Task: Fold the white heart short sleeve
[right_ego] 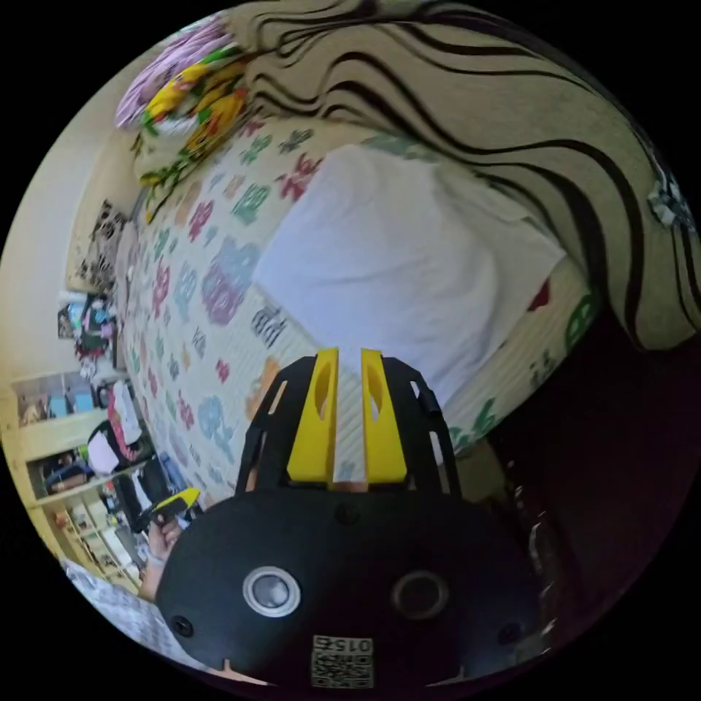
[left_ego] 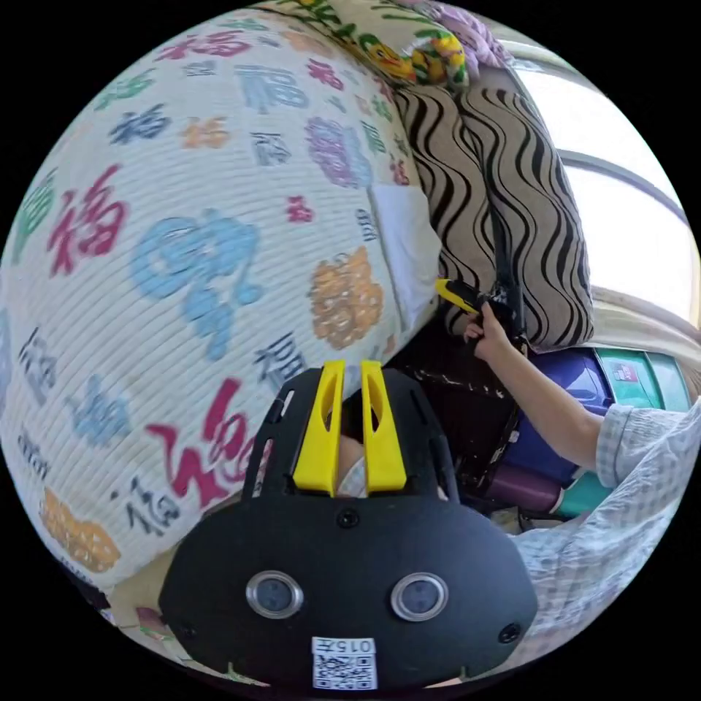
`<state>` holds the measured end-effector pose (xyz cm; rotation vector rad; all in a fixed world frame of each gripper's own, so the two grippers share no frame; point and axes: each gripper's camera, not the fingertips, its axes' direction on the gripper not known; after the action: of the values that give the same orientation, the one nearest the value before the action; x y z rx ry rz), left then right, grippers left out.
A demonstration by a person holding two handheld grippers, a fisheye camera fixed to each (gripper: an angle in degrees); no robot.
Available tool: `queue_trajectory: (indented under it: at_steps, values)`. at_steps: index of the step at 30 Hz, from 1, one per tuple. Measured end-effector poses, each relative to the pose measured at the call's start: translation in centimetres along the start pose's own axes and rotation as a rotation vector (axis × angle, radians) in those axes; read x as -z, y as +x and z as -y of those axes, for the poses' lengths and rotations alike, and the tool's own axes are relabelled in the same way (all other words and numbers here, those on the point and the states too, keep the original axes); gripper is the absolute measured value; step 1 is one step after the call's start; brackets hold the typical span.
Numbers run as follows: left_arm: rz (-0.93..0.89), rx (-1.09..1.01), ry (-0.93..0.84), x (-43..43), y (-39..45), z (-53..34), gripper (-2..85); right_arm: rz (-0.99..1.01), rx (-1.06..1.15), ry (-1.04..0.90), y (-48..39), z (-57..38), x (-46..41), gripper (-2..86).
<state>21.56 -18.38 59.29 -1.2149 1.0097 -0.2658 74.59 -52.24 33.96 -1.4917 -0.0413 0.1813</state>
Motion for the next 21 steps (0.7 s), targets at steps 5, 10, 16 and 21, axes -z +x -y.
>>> queue_trajectory:
  at_steps: [5, 10, 16, 21]
  values:
    - [-0.042, -0.082, -0.111, -7.7, 5.5, 7.2, 3.1, -0.078, -0.105, 0.038, 6.4, 5.2, 0.1, 7.5]
    - [-0.005, -0.069, -0.192, -11.7, 6.4, 10.8, 2.2, 0.134, -0.107, -0.083, 9.9, 8.2, -3.2, 0.6]
    - [0.010, 0.017, -0.141, -11.3, 4.1, 13.0, 2.5, 0.447, 0.109, -0.011, 5.2, 5.5, -2.7, -0.9]
    - [-0.082, 0.166, 0.102, -6.0, -1.1, 13.4, 6.9, 0.698, 0.517, -0.201, -5.5, -0.3, -4.1, -1.0]
